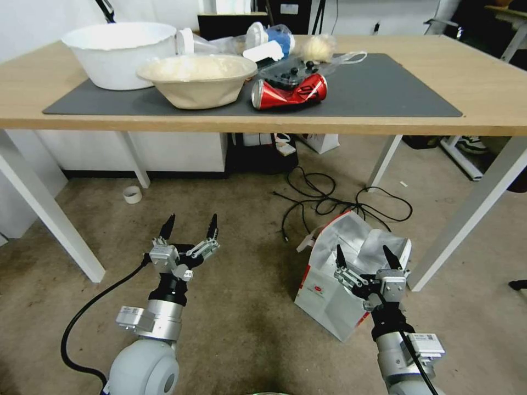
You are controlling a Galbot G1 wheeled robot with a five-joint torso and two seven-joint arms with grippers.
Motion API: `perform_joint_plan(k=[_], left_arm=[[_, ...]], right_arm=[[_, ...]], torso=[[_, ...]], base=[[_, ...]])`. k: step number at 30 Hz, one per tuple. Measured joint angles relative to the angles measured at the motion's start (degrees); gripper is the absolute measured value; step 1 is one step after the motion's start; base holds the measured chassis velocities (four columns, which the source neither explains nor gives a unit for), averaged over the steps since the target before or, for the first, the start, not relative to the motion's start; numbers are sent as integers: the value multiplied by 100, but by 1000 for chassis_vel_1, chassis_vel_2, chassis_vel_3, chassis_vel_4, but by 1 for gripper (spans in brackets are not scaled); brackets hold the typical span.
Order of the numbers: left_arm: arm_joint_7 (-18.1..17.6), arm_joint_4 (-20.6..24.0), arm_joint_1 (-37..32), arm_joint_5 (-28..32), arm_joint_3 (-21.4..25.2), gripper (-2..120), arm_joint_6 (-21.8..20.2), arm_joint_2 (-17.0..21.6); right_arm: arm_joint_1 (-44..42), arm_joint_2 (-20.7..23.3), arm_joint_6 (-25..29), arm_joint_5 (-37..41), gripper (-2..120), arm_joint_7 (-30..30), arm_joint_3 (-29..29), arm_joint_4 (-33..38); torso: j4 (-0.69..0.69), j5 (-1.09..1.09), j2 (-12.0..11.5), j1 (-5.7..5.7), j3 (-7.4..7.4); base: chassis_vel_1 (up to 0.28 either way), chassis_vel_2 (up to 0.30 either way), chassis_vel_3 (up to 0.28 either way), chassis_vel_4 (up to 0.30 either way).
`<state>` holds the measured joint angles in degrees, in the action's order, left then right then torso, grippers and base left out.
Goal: Pick up the food delivery bag from the floor and place it on the table.
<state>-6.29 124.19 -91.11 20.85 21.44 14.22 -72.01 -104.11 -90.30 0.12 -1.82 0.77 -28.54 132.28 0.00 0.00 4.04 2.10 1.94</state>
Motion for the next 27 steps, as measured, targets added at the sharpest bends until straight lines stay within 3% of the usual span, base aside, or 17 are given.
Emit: perform_joint_plan(k=[9, 27], left_arm=[[17, -43, 16, 6, -17, 100, 5, -3], [-11, -51, -15, -54, -5, 100, 152, -100]], right_arm=[[-3, -10, 6, -12, 99, -35, 8, 5], [25, 59, -27, 34, 99, 46, -32, 23]], torso=[[0, 0, -202, -5, -194], [0, 0, -256, -22, -194]], base=[[0, 0, 0, 0], [0, 0, 0, 0]])
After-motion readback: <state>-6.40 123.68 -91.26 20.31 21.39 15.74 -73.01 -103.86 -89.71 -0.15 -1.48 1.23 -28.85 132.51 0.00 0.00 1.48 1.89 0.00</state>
